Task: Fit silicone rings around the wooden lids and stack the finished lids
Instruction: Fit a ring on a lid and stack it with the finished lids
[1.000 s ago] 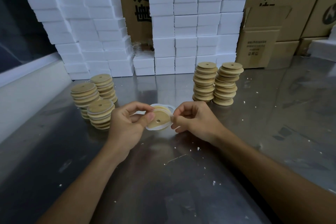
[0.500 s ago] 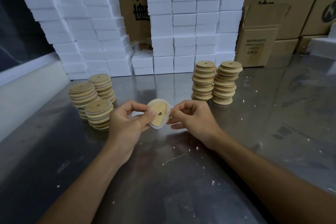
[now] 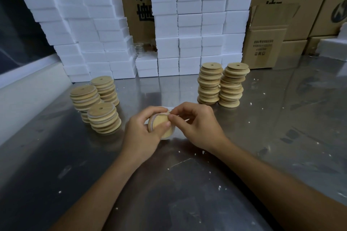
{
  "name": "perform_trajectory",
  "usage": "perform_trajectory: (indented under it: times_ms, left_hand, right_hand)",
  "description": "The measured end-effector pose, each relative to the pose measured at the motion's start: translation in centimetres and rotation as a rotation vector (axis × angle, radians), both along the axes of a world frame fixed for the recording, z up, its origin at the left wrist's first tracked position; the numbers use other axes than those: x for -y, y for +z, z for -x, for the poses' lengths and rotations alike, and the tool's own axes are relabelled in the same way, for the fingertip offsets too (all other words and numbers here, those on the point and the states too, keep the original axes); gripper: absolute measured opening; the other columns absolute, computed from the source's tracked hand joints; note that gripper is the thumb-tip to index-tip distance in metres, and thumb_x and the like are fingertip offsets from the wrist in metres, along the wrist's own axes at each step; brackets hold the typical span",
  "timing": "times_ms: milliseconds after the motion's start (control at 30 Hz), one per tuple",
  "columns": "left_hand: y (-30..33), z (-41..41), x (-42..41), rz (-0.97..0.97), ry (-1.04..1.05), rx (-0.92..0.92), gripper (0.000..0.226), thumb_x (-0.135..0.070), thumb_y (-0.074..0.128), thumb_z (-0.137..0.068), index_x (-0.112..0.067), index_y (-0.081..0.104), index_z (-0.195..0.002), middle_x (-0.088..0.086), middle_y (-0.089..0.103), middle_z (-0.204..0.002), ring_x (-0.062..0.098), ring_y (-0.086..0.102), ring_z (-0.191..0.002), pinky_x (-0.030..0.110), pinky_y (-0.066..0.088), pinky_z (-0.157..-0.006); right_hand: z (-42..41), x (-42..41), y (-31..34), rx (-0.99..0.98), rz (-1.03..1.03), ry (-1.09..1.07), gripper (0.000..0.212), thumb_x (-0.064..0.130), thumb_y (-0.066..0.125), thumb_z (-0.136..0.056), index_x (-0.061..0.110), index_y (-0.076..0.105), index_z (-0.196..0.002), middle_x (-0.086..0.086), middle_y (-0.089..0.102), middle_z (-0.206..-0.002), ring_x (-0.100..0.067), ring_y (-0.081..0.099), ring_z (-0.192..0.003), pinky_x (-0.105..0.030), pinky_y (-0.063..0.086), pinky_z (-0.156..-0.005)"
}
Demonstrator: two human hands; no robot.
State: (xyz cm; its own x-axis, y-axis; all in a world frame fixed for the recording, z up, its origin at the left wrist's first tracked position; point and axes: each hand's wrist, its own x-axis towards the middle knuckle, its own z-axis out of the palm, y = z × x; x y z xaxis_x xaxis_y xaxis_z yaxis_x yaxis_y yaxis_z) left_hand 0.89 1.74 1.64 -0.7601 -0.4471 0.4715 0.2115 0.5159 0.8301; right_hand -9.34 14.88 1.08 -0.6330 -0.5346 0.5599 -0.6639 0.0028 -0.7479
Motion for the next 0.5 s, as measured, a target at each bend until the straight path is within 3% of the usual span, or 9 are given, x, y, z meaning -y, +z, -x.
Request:
perform_trajectory:
  times_ms: [167,300,400,500]
  left_hand:
    - [0.2,-0.1,0.3,0.050,-0.010,-0.023,0.021,-0.018,0.072,-0.076,-0.031,0.071,-0.092,-0.014,0.073,-0.091,0.011,0.068,-0.089,0.041,0.057,-0.081]
    - [0.3,-0.1,0.9,0.088,-0.033,-0.007,0.033,-0.008,0.072,-0.078,-0.038,0.069,-0.090,-0.017,0.071,-0.092,0.008,0.067,-0.088,0.029,0.054,-0.076]
    - [0.4,-0.1,0.9,0.092,-0.060,0.008,0.028,-0.016,0.069,-0.075,-0.040,0.069,-0.091,-0.016,0.072,-0.095,0.009,0.068,-0.090,0.030,0.054,-0.079]
    - [0.3,-0.1,1.0,0.104,-0.066,0.002,0.029,-0.017,0.068,-0.075,-0.039,0.069,-0.093,-0.017,0.071,-0.096,0.009,0.067,-0.092,0.030,0.054,-0.080]
  right_hand:
    - [-0.3,0.1,0.2,0.109,0.008,0.022,0.003,0.005,0.073,-0.087,0.005,0.073,-0.083,0.004,0.070,-0.070,-0.006,0.066,-0.064,-0.022,0.053,-0.066]
    - [-0.5,0.1,0.7,0.239,0.026,0.061,0.006,0.002,0.071,-0.088,-0.004,0.072,-0.087,-0.016,0.073,-0.079,-0.018,0.067,-0.070,-0.039,0.058,-0.074]
    - [-0.4,-0.2,1.0,0.307,0.041,0.089,0.011,-0.002,0.067,-0.090,-0.012,0.068,-0.090,-0.030,0.070,-0.085,-0.029,0.066,-0.074,-0.042,0.058,-0.075]
    - [-0.4,-0.3,1.1,0.335,0.029,0.104,0.011,-0.003,0.066,-0.090,-0.014,0.067,-0.092,-0.034,0.069,-0.087,-0.030,0.065,-0.075,-0.041,0.059,-0.076]
